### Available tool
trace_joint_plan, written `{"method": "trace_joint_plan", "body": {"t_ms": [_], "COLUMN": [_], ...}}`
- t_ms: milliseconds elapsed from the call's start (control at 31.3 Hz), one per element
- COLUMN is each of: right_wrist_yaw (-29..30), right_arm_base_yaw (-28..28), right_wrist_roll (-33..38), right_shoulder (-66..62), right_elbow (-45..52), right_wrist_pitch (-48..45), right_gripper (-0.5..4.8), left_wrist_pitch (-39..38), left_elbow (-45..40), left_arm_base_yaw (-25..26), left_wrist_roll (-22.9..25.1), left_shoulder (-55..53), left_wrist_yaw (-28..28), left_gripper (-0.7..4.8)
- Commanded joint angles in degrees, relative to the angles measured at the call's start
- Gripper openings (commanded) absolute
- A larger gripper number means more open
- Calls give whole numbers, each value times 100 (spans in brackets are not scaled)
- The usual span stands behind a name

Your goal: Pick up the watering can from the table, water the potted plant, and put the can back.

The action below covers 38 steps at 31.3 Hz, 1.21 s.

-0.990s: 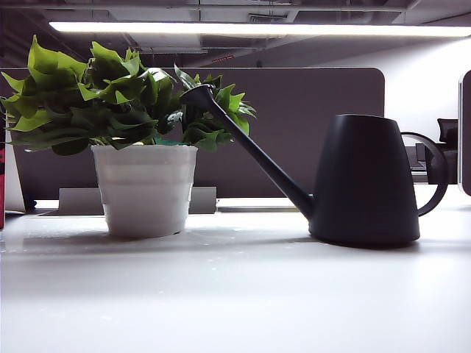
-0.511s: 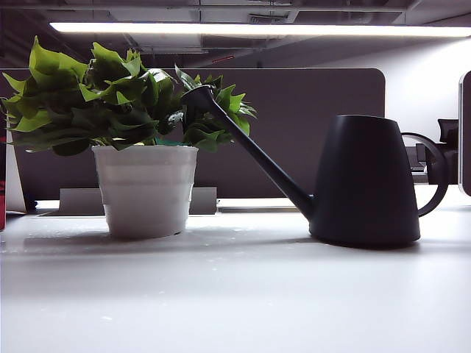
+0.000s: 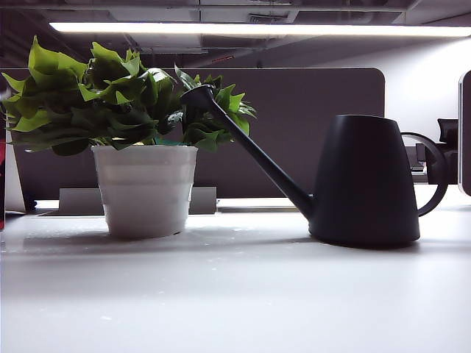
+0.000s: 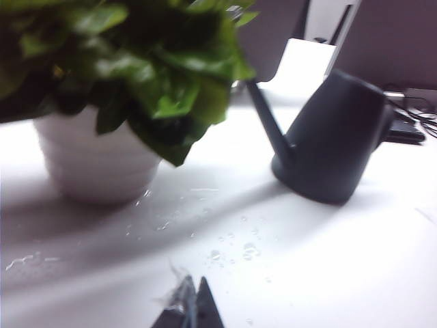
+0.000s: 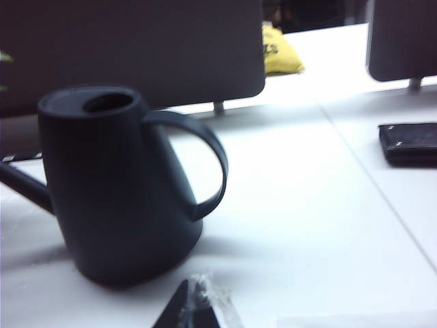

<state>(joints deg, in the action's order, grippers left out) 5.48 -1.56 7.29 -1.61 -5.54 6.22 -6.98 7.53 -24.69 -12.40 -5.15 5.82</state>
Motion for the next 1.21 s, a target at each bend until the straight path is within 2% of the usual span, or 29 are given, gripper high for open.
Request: {"method": "trace_joint_plan", "body": {"t_ms": [32,224,351,575,703,831,958,1086,1214], "right_wrist_yaw": [83,70,66,66,63,-245,-299,-299,-284], "right_arm_base_yaw": [0,0,2,31,293,721,970,992,992], "right_wrist_roll": [-2,-4,-4,35,68,63,63,66,63], "right_shoulder": [138,149,149,149,149,149,149,149,149], "right_elbow": [90,302,352,358,542,549,549,549,549], "right_wrist_pitch": [-118,-87,-90,-101,-551,-483,-485,-455,-457], "right_gripper": [-2,-3,-2,-2,-2,-2,0,-1,-1], "left_wrist_pitch": [157,398,715,474,354,356,345,289,304], "left_elbow": [-155,-439,-678,-702,-704,-704,-702,-702,-699], "left_arm_base_yaw": [13,13,9,11,15,15,15,376,1259], "left_wrist_roll": [-50,4,-28,-7,-7,-7,-7,-7,-7], "left_shoulder": [2,2,4,2,2,2,20,236,509], "left_wrist_yaw": [-111,-474,-404,-428,-433,-435,-431,-232,4], "left_gripper": [-5,-5,-5,2,3,3,3,3,3]}}
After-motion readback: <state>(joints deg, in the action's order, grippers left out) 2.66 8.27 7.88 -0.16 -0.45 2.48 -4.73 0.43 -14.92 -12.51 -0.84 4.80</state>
